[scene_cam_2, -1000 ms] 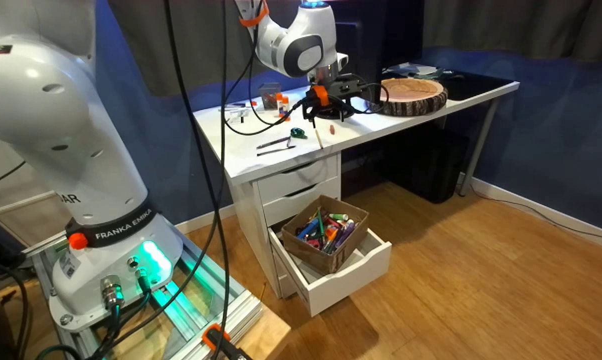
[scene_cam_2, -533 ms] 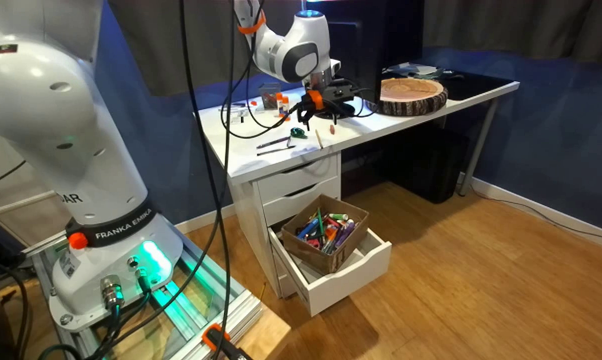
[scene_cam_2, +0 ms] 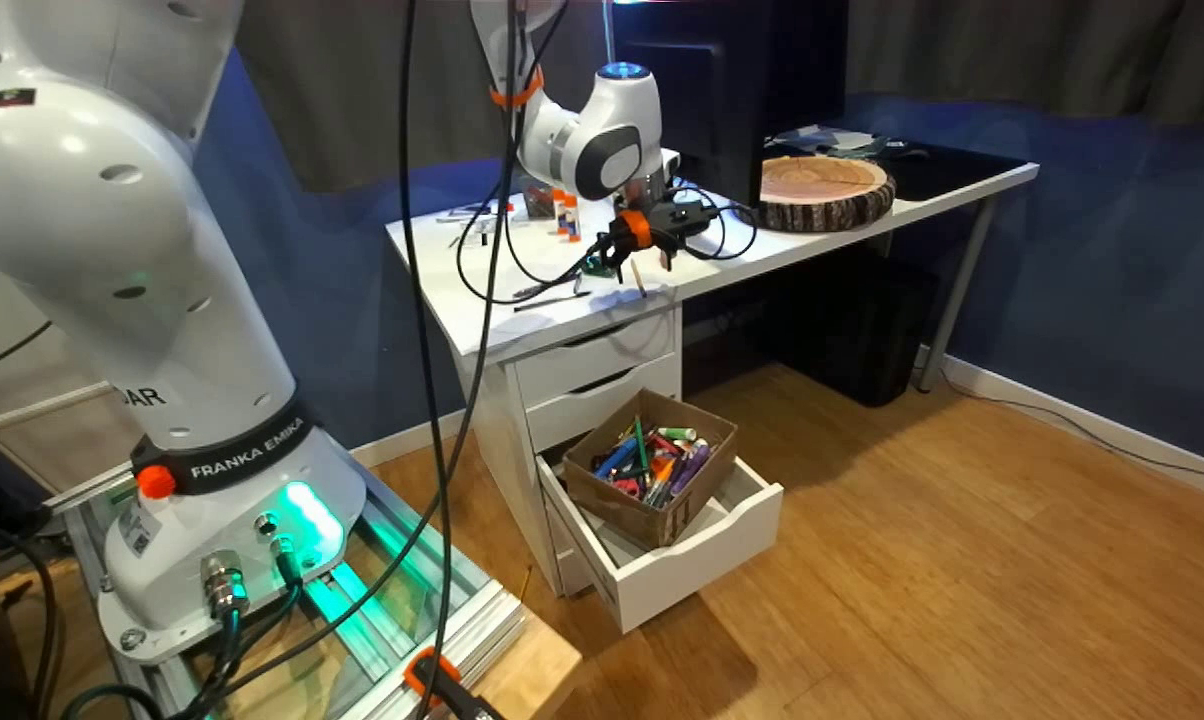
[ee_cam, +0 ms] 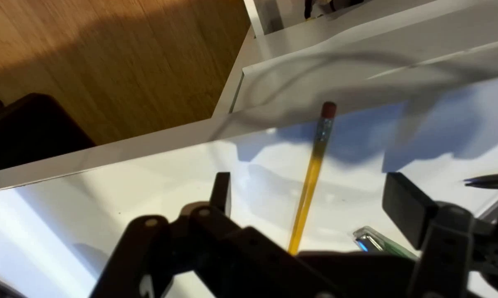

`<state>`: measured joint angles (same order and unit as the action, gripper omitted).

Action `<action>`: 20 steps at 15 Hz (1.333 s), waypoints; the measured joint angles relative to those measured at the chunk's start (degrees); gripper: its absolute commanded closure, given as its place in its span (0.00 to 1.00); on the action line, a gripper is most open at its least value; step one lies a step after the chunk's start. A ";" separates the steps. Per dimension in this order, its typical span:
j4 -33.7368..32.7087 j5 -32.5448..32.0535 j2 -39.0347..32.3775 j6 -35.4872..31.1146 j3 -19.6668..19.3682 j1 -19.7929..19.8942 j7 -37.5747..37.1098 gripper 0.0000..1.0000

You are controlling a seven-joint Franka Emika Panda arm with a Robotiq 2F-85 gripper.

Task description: Put the pencils inside the box

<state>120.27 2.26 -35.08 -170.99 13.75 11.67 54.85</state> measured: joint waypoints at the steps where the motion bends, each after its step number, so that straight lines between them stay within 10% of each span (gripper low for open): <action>1: -0.49 -0.60 -0.74 -0.41 0.00 0.00 0.00 0.39; 10: -2.51 -3.86 -2.96 -1.03 0.61 0.14 -0.02 1.00; 20: -0.77 -4.44 -1.47 2.06 5.34 5.71 1.00 0.98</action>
<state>119.50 -2.18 -36.55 -168.93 19.09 17.37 55.85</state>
